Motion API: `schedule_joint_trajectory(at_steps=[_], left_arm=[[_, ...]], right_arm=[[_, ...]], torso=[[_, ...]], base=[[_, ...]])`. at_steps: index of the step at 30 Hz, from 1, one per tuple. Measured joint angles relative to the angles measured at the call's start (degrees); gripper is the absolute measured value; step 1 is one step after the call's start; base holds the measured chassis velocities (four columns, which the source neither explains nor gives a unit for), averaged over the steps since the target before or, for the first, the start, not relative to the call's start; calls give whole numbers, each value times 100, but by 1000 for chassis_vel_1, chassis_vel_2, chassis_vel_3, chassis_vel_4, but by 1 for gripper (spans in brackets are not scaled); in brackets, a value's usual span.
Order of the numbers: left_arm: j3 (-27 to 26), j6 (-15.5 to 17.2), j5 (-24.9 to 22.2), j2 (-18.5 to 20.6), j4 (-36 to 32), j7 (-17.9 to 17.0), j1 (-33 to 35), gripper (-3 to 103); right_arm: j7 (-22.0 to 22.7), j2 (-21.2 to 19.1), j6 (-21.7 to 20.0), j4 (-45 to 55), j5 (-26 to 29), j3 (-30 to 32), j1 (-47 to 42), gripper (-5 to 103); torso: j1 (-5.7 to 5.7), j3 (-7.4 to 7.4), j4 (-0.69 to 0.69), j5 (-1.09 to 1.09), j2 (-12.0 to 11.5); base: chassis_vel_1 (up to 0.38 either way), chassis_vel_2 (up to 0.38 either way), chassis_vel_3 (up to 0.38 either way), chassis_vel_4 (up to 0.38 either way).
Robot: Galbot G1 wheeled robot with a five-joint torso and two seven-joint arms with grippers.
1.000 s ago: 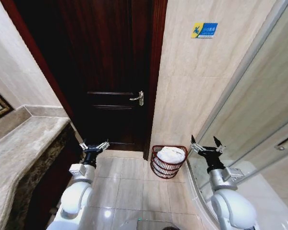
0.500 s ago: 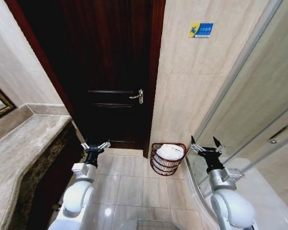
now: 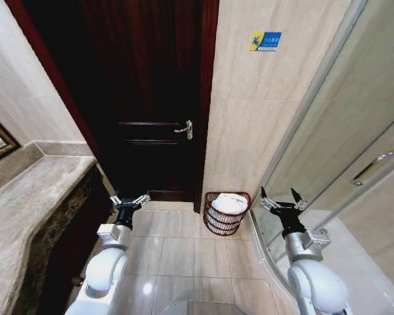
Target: Discard the used towel into the hamper.
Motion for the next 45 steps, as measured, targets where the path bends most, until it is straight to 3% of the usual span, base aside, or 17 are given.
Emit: schedule_joint_trajectory(at_steps=[11,25,34,45], left_arm=[[-8,-166,-42,-1,132,87,55,100],[-56,-75,-133,15,190,171,31,100],[-43,-310,-52,8,302,82,0,100],[-5,-331,-50,12,343,73,-33,100]], right_arm=[[-45,53,11,-93,-99,-73,11,100],[-84,36,36,-204,-143,-98,35,100],[-94,33,43,-192,-148,-114,22,100],[-105,53,60,-226,-168,-132,-2,100]], torso=[[-1,-1,-1,0,-3],[-2,-2,-1,0,-4],[-2,-2,0,0,-4],[-2,-2,-1,0,-5]], base=[[38,-39,-35,27],[65,-60,-57,54],[90,-40,-43,91],[56,-54,-45,46]])
